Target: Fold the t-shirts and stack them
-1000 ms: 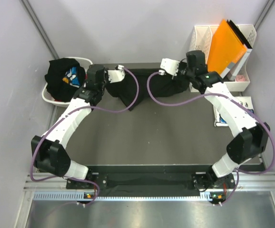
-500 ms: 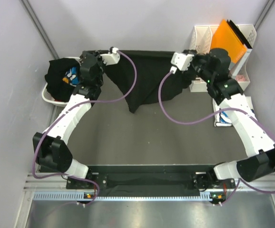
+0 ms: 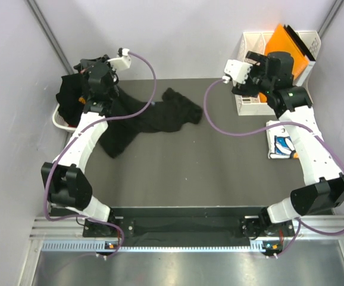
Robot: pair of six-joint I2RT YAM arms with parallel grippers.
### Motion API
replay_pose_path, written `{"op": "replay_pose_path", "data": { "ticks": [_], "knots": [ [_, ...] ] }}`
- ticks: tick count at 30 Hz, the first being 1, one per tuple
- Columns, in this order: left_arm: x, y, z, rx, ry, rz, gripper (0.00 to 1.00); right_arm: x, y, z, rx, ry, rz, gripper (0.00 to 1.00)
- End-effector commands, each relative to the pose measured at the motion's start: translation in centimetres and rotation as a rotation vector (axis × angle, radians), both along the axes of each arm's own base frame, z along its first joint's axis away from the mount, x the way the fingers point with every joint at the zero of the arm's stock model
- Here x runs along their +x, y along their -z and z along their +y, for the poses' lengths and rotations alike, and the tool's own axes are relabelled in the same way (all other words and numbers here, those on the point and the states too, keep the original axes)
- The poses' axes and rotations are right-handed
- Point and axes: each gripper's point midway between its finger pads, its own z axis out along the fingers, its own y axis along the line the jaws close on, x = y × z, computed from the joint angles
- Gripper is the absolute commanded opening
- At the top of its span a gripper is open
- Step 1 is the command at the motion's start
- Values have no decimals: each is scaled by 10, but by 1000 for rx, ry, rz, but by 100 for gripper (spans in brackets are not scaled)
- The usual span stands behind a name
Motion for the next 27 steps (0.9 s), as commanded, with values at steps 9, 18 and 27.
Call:
{"op": "replay_pose_path", "data": {
  "ticks": [9,18,27],
  "knots": [
    [-4,-28,-6,-27,5,-85,0,-13,83,46,140,-93,276,78],
    [-14,-5,-24,-14,46,-13,0,7,159,139,449,-229,700,72],
    [-28,4,-22,11,58,36,0,27,214,229,426,-338,873,70]
  ]
}}
